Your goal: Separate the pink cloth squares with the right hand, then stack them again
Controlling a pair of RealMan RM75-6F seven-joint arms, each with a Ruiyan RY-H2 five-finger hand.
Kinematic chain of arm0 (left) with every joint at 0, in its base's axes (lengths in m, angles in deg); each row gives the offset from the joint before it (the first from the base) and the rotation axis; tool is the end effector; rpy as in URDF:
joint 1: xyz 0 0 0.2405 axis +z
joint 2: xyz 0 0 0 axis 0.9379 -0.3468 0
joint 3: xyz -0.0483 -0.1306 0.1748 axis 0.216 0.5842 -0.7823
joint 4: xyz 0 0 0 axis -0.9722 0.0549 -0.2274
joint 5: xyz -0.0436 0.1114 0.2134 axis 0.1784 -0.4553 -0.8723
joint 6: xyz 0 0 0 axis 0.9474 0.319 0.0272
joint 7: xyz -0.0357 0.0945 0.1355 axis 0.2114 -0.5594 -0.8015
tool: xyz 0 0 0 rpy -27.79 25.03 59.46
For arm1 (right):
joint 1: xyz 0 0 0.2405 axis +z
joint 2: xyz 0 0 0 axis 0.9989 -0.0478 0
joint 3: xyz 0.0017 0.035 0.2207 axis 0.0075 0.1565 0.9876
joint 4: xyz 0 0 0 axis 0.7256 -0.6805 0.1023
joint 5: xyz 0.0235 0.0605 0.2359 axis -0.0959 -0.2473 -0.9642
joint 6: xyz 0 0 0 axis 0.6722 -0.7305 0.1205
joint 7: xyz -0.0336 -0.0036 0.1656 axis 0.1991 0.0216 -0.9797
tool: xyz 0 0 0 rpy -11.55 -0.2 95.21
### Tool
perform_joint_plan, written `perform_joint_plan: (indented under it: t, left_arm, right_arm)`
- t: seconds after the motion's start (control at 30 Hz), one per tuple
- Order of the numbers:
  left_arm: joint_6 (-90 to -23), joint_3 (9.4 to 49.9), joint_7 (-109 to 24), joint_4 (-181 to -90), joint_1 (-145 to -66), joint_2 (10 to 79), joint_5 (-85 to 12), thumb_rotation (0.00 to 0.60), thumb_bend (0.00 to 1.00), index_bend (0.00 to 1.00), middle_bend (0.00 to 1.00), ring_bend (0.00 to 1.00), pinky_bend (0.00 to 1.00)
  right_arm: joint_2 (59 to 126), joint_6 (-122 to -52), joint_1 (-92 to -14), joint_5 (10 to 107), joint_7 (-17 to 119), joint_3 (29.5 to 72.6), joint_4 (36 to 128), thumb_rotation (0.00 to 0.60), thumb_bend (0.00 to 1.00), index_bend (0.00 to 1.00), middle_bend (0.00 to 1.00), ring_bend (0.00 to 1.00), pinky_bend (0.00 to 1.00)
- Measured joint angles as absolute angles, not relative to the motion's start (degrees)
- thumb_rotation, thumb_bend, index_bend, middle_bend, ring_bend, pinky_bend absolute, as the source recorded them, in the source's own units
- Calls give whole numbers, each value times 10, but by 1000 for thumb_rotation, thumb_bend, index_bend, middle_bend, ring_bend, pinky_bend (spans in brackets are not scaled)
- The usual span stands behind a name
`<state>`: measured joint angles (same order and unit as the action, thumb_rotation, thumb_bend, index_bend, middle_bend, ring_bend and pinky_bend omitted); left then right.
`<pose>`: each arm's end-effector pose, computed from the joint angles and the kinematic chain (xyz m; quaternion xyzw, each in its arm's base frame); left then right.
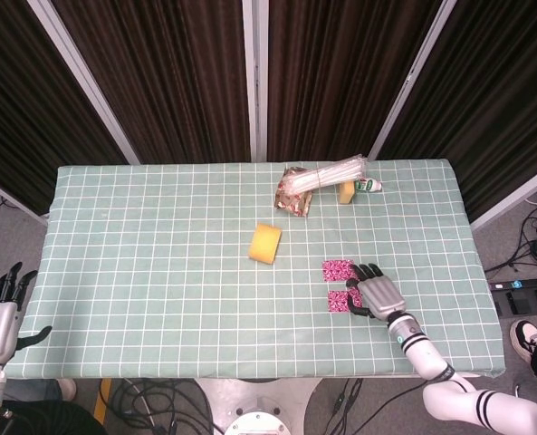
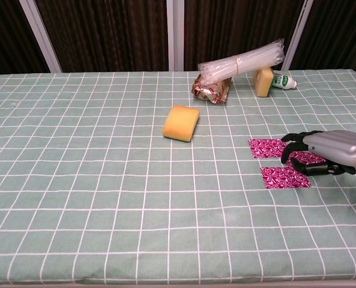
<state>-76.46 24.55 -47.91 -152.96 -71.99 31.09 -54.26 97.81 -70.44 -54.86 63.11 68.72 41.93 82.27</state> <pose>-0.3209 0.1919 0.0923 -0.5584 -0.4232 -0.3341 0.6304 -0.2473 -0.3011 -0.0835 0.7754 -0.4206 0.2151 0.4189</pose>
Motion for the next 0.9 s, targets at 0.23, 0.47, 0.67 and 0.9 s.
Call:
perform_joint_plan:
  t: [0.23, 0.47, 0.67, 0.9]
  left_arm:
    - [-764, 246, -477, -1527, -721, 312, -544, 600, 84, 175, 99, 104, 168]
    - [-763, 247, -478, -1527, -723, 314, -546, 600, 85, 175, 99, 105, 168]
    - [-765, 247, -479, -1527, -723, 314, -547, 600, 85, 175, 99, 104, 168]
    - [-764, 247, -478, -1527, -723, 314, -546, 600, 85, 174, 99, 105, 168]
  right_arm:
    - [966, -711, -555, 631, 695, 413, 831, 64, 555, 272, 19, 0, 0]
    - [942, -724, -572, 625, 699, 404, 842, 60, 555, 271, 19, 0, 0]
    - [933, -729, -579, 622, 695, 403, 842, 69, 553, 271, 20, 0, 0]
    - [933, -745, -575, 640, 645, 432, 857, 201, 345, 271, 34, 0, 0]
